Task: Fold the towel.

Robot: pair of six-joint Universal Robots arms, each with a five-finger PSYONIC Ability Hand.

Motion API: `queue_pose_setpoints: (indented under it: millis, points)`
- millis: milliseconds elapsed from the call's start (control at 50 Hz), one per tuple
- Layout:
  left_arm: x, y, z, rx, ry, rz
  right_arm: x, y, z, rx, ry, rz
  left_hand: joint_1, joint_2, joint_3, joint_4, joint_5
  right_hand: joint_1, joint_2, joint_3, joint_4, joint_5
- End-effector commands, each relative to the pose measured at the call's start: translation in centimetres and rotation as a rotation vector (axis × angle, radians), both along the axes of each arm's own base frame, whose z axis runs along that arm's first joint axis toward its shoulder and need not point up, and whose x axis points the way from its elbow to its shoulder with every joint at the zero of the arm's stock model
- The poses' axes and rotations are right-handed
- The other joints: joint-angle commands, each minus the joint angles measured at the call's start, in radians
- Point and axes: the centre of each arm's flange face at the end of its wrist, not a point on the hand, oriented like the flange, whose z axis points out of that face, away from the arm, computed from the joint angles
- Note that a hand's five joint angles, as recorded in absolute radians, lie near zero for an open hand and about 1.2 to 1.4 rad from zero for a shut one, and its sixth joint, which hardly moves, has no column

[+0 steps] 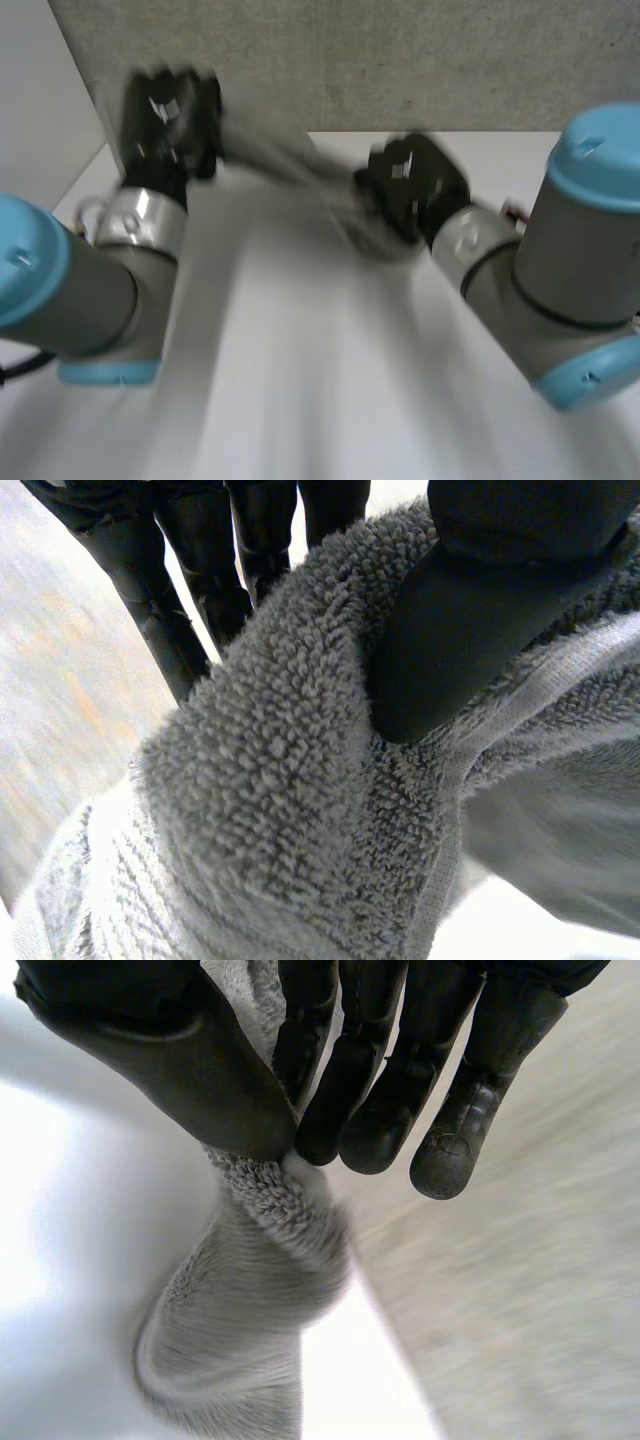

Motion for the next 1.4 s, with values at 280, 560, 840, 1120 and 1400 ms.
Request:
queue_pose_setpoints:
  millis: [280,560,840,1120,1400]
  points:
    - [2.5,1.8,-12.9,0.45,-0.317,0.035,-3.3,1.9,-9.1,0.365,0.156,0.065,0.257,0.184,0.185,0.178,0.256,-0.873,-0.908,-0.899,-0.9,-0.917]
    - [4.1,1.0,-11.1,0.423,-0.275,0.088,-6.4,-3.0,-4.5,0.4,-0.208,-0.133,0.257,0.184,0.185,0.178,0.256,-0.983,-1.018,-1.009,-1.01,-1.027]
    - [5.4,-0.3,-11.2,0.439,-0.256,0.136,-6.2,-2.0,-10.8,0.543,-0.05,-0.084,0.257,0.184,0.185,0.178,0.256,-0.942,-0.977,-0.968,-0.968,-0.986]
    - [5.5,-0.1,-11.3,0.445,-0.257,0.134,-5.7,-0.8,-12.3,0.52,-0.081,0.001,0.257,0.184,0.185,0.178,0.256,-0.836,-0.871,-0.863,-0.863,-0.88]
    - [5.4,0.0,-11.3,0.445,-0.257,0.133,-4.6,-0.9,-14.5,0.535,-0.062,0.022,0.257,0.184,0.185,0.178,0.256,-0.748,-0.783,-0.774,-0.775,-0.792]
